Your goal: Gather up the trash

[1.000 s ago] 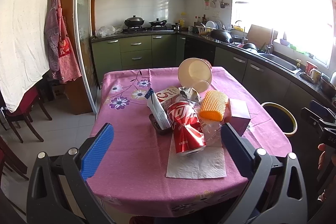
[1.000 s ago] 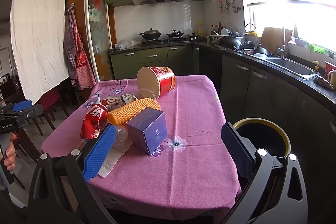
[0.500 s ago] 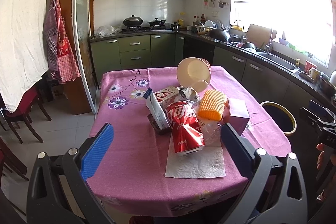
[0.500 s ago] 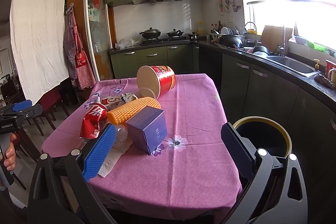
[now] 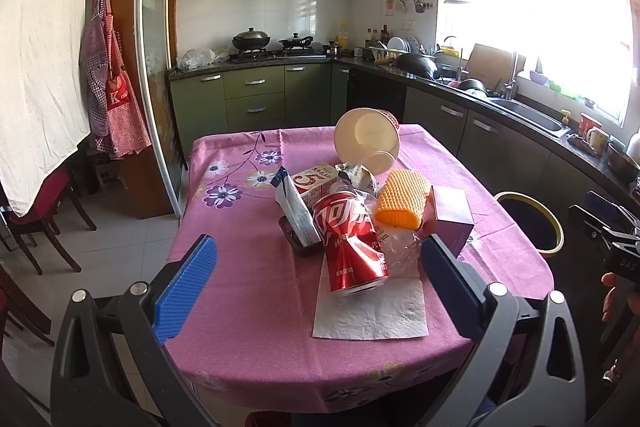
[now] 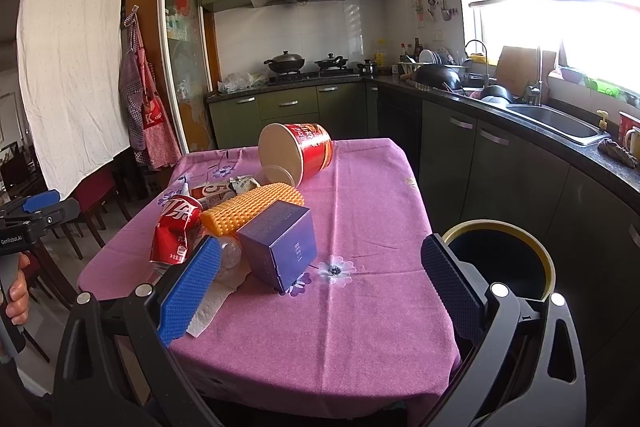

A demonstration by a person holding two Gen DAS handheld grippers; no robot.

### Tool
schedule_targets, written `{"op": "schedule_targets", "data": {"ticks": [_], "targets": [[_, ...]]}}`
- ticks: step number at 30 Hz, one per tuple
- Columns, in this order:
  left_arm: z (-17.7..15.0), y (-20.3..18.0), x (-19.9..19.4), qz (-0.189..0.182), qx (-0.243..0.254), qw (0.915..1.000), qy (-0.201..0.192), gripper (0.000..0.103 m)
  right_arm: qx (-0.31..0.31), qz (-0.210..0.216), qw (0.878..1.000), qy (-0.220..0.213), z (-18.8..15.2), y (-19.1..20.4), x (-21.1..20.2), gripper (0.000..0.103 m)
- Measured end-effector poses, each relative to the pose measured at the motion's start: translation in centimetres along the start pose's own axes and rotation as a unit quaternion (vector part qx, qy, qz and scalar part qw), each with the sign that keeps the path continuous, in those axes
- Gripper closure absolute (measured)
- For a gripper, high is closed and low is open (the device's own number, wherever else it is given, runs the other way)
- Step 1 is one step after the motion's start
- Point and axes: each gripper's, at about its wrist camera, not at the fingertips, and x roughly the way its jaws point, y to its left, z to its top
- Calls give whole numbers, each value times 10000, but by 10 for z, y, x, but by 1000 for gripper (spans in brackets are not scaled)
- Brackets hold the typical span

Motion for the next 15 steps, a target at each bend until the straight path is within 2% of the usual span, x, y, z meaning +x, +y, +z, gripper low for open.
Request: {"op": "schedule_targets", "data": {"ticks": [15], "targets": [[1, -3, 1, -20, 47, 10000, 17, 6, 24, 6, 10000, 14, -1, -1, 1, 4]]}}
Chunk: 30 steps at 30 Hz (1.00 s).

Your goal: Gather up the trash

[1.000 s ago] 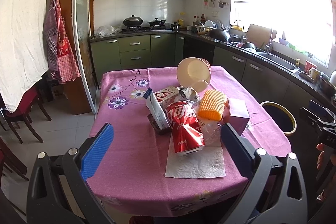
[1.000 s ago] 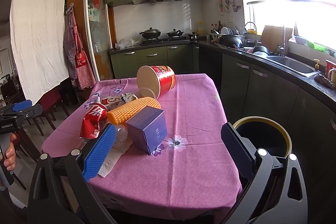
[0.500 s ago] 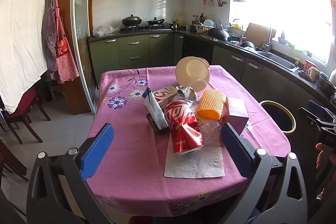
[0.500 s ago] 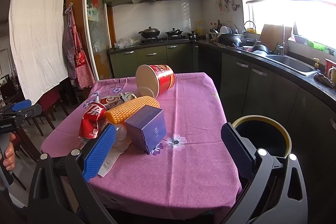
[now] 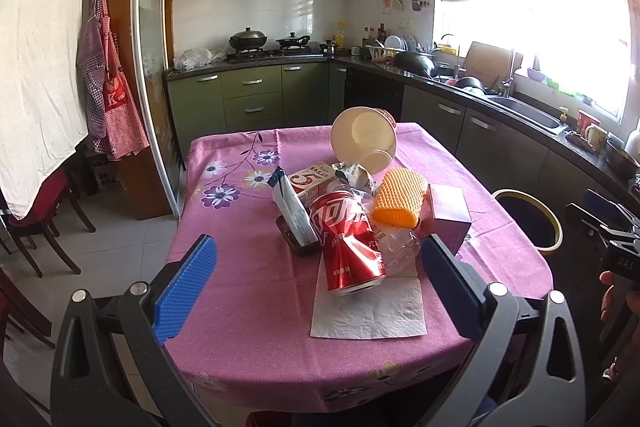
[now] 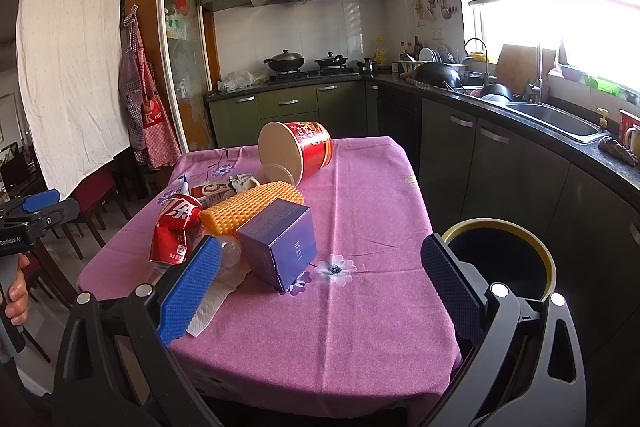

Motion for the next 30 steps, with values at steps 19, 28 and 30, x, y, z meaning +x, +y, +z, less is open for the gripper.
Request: {"op": "schedule_targets", "data": {"ticks": [19, 28, 30], "targets": [[0, -3, -1, -23, 23, 10000, 3, 6, 27, 2, 10000, 49, -1, -1, 2, 4], [21, 12, 27, 31, -77, 10000, 24, 6, -238, -119, 9996, 69, 23, 3, 23, 4], [36, 24, 45, 249, -107, 9996, -56, 6, -326, 25, 9994, 145, 41, 5, 39, 4]]}}
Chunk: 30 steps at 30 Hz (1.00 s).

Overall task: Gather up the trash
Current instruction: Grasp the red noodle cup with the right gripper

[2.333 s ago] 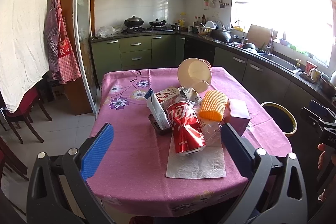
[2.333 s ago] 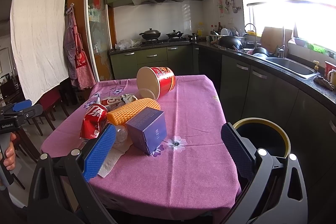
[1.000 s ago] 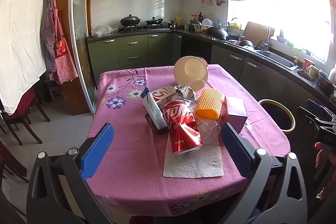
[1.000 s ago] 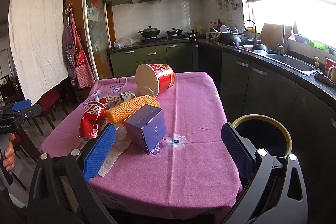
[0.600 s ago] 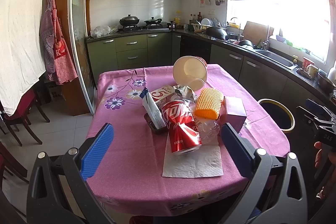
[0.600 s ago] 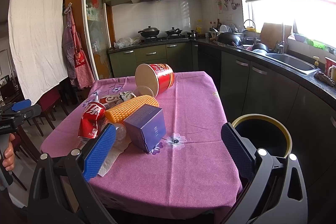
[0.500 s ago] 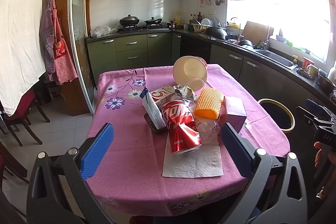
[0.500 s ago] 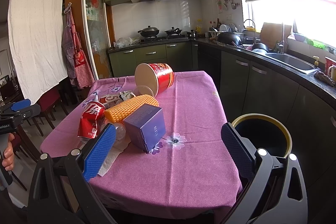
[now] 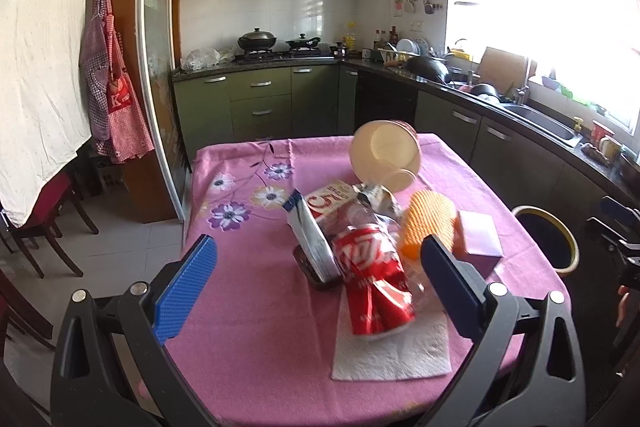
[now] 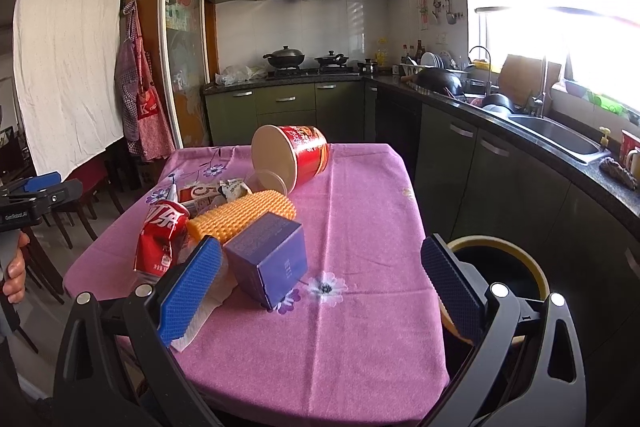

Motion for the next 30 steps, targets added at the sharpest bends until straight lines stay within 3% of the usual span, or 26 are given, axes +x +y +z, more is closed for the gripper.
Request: {"op": "schedule_targets", "data": {"ticks": [3, 13, 20, 25, 27, 29, 30], "targets": [[21, 18, 31, 79, -191, 9998, -45, 6, -180, 250, 9994, 166, 32, 4, 35, 4], [77, 83, 169, 423, -986, 9942, -26, 6, -1293, -84, 9889, 725, 114, 70, 204, 5], [85, 108, 241, 708, -1298, 9890, -36, 6, -1618, -304, 9773, 1331, 111, 86, 316, 30], [72, 113, 264, 647, -1439, 9874, 129, 6, -1887, -744, 9711, 1256, 100, 94, 360, 51], [67, 112, 269, 630, -1412, 9877, 226, 6, -2025, -920, 9678, 1175, 98, 97, 376, 66], [65, 109, 272, 612, -1343, 9886, 283, 6, -2150, -1031, 9651, 1078, 96, 97, 391, 73], [64, 107, 272, 602, -1303, 9892, 300, 6, -2190, -1102, 9641, 1023, 94, 98, 397, 83]]}}
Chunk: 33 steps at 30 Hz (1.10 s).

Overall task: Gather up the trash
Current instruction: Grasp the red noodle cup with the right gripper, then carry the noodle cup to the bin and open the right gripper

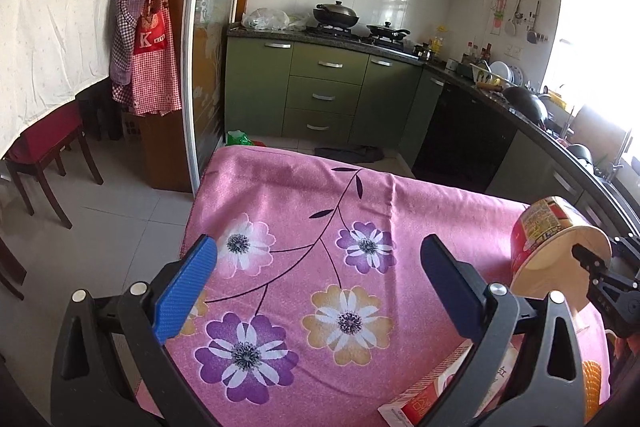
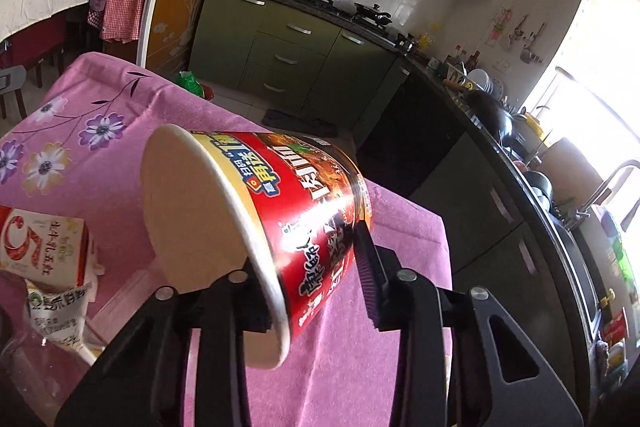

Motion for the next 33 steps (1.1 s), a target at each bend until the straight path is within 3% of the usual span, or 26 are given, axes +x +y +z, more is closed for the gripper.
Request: {"op": "schedule_targets", "data": {"ticks": [3, 8, 14, 21, 28, 33], "targets": [[-3, -4, 1, 3, 108, 9999, -4, 6, 29, -11, 10000, -84, 0, 1, 18, 100], [-5, -4, 2, -19, 125, 9999, 26, 6, 11, -106, 9983, -572, -5, 0, 28, 100], [-6, -9, 2, -25, 213, 9998, -14, 6, 79, -545, 9904, -1266, 6, -4, 20, 99], [-8, -12, 2, -49, 283, 9996, -5, 6, 471, -803, 9845, -1486, 40, -27, -4, 99], [-7, -10, -7, -47, 285, 9995, -155, 6, 1570, 56, 9846, -770, 45, -107, -65, 99], [-8, -11, -14, -102, 287, 9993, -233, 6, 2434, 873, 9652, 375, -1, -179, -120, 99]]}}
